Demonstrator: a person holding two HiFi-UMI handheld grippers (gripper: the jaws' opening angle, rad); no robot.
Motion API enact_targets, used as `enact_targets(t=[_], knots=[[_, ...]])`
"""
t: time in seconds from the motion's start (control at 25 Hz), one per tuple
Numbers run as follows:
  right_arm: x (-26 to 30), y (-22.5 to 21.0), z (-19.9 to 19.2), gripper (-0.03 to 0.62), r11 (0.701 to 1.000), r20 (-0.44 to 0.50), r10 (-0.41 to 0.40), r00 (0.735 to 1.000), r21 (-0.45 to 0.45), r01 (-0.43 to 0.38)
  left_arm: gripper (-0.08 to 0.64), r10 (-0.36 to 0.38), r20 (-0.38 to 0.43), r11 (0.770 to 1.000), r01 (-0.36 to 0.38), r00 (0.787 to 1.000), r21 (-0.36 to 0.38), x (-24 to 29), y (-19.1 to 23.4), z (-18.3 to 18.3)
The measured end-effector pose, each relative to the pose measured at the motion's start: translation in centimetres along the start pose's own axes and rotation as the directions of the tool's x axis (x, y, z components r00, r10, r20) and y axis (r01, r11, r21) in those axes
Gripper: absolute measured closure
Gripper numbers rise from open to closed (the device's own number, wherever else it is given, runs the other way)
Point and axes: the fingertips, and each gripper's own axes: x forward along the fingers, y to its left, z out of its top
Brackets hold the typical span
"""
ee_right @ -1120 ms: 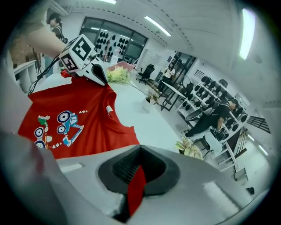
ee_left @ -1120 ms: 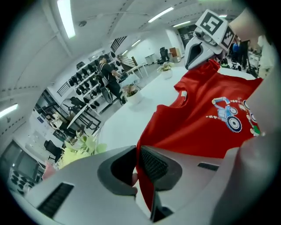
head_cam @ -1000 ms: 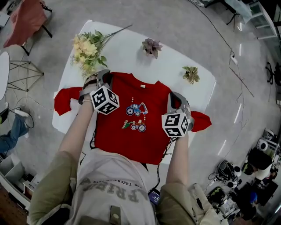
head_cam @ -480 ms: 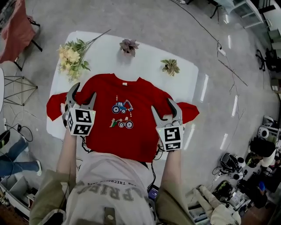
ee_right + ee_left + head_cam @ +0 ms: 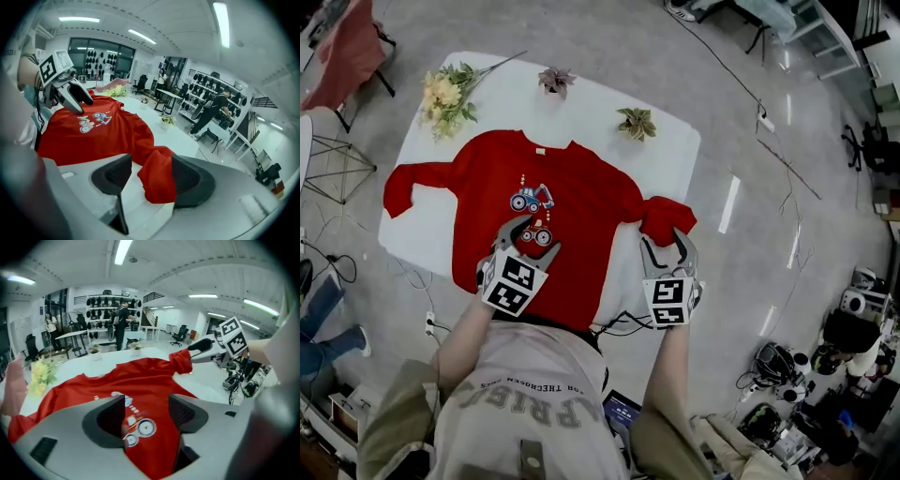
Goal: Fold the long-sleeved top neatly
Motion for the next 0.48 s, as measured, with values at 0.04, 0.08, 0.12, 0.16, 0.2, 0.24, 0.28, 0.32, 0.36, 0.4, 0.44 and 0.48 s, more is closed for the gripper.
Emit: enact_targets(t=[0.04, 0.08, 0.12, 0.16, 0.2, 0.24, 0.28, 0.32, 0.36, 0.4, 0.44, 0.48], knots=[[-0.3, -0.1, -0.3, 0.337, 1.000, 0.001, 0.008, 1.000, -0.019, -0.008, 0.268, -0.037, 0.005, 0.999, 0.037, 0.999, 0.020, 0.8, -2.2, 0.7], [-0.7, -0.2, -0.6, 0.337, 0.999, 0.002, 0.016, 1.000, -0.041, -0.016, 0.268, -0.069, 0.013, 0.997, 0.069, 0.998, 0.045, 1.6, -4.4, 1.5], [-1.1, -0.2, -0.9, 0.337, 0.998, 0.002, 0.025, 1.000, -0.064, -0.025, 0.268, -0.099, 0.021, 0.993, 0.098, 0.995, 0.070, 2.6, -6.3, 2.4], [-1.6, -0.2, -1.2, 0.337, 0.996, 0.002, 0.036, 0.999, -0.086, -0.036, 0.268, -0.127, 0.028, 0.988, 0.124, 0.992, 0.090, 3.6, -8.1, 3.2], [-2.2, -0.1, -1.6, 0.337, 0.993, 0.001, 0.048, 0.999, -0.105, -0.047, 0.268, -0.152, 0.030, 0.984, 0.148, 0.988, 0.104, 4.8, -9.8, 4.1], [-2.8, -0.1, -2.0, 0.337, 0.991, -0.002, 0.057, 0.998, -0.120, -0.057, 0.268, -0.174, 0.030, 0.979, 0.170, 0.984, 0.111, 6.1, -11.1, 4.8], [-3.3, -0.2, -2.6, 0.337, 0.990, -0.008, 0.062, 0.998, -0.130, -0.062, 0.268, -0.195, 0.026, 0.975, 0.191, 0.980, 0.112, 7.5, -12.3, 5.5], [-3.8, -0.4, -3.2, 0.337, 0.989, -0.013, 0.063, 0.998, -0.134, -0.064, 0.270, -0.216, 0.020, 0.971, 0.212, 0.976, 0.108, 8.9, -13.3, 6.1], [-4.4, -0.6, -3.8, 0.337, 0.989, -0.016, 0.062, 0.998, -0.130, -0.064, 0.270, -0.234, 0.013, 0.968, 0.231, 0.972, 0.100, 10.2, -14.2, 6.6], [-5.0, -0.8, -4.3, 0.337, 0.991, -0.017, 0.061, 0.998, -0.119, -0.063, 0.270, -0.245, 0.006, 0.966, 0.244, 0.969, 0.090, 11.4, -14.8, 6.9], [-5.5, -0.9, -4.7, 0.337, 0.993, -0.015, 0.059, 0.998, -0.103, -0.061, 0.273, -0.248, -0.001, 0.965, 0.248, 0.969, 0.084, 12.6, -15.3, 7.2], [-6.0, -1.1, -5.1, 0.337, 0.995, -0.013, 0.055, 0.998, -0.085, -0.056, 0.286, -0.245, -0.009, 0.966, 0.245, 0.970, 0.080, 13.7, -15.6, 7.3]])
